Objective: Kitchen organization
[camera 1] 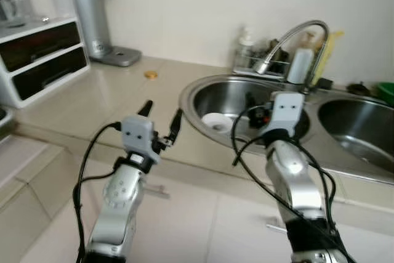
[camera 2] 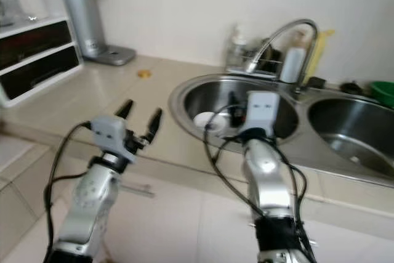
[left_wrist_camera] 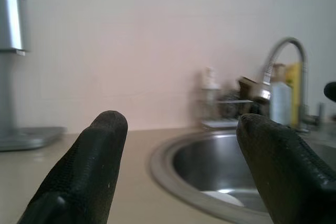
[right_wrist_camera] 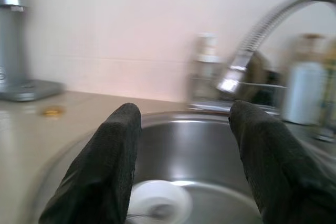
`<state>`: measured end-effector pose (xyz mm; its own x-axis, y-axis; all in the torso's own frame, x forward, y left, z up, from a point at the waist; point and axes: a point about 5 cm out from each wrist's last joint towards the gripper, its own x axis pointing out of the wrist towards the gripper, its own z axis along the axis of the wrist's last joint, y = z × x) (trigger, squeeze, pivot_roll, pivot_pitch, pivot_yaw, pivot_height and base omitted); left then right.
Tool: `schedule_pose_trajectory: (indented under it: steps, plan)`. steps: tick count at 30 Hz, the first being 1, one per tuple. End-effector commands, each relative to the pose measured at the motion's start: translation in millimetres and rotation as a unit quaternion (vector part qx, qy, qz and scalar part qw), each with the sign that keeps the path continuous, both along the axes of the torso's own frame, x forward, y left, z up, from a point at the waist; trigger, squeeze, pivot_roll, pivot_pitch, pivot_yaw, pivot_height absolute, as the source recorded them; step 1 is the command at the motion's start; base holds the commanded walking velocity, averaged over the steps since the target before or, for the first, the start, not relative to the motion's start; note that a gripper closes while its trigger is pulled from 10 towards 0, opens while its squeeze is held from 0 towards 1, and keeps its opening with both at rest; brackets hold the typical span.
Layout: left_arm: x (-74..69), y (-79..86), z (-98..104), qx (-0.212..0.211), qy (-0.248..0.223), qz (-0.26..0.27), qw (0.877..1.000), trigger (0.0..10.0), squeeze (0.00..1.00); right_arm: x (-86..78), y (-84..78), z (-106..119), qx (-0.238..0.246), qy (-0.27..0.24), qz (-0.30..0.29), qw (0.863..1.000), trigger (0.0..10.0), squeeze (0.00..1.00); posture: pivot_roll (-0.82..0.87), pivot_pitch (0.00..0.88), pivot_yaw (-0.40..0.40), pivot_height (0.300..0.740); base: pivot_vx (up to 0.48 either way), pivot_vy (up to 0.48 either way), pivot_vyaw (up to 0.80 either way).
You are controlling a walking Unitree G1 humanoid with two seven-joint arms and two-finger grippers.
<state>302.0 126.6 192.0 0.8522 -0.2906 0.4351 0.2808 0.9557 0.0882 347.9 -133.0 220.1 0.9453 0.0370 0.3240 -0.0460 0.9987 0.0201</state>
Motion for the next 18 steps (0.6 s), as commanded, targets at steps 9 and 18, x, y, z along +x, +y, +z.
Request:
schedule_pose_trajectory:
  steps: [9, 18]
  plan:
    - [-3.1, -14.8, 5.9, -0.003, -0.019, -0.025, 0.999, 10.0, 0.00, -7.5, -14.9, 7.7, 0.003, -0.038, -0.025, 0.999, 10.0, 0.00, 0.04, 0.000, -0.051, 0.740, 0.000, 0.000, -0.80]
    - [-2.7, -18.7, 5.4, 0.011, -0.022, -0.029, 0.999, 10.0, 0.00, -16.0, -11.1, 12.8, 0.001, -0.075, -0.015, 0.997, 10.0, 0.00, 0.04, 0.000, -0.051, 0.740, 0.000, -0.162, -0.80]
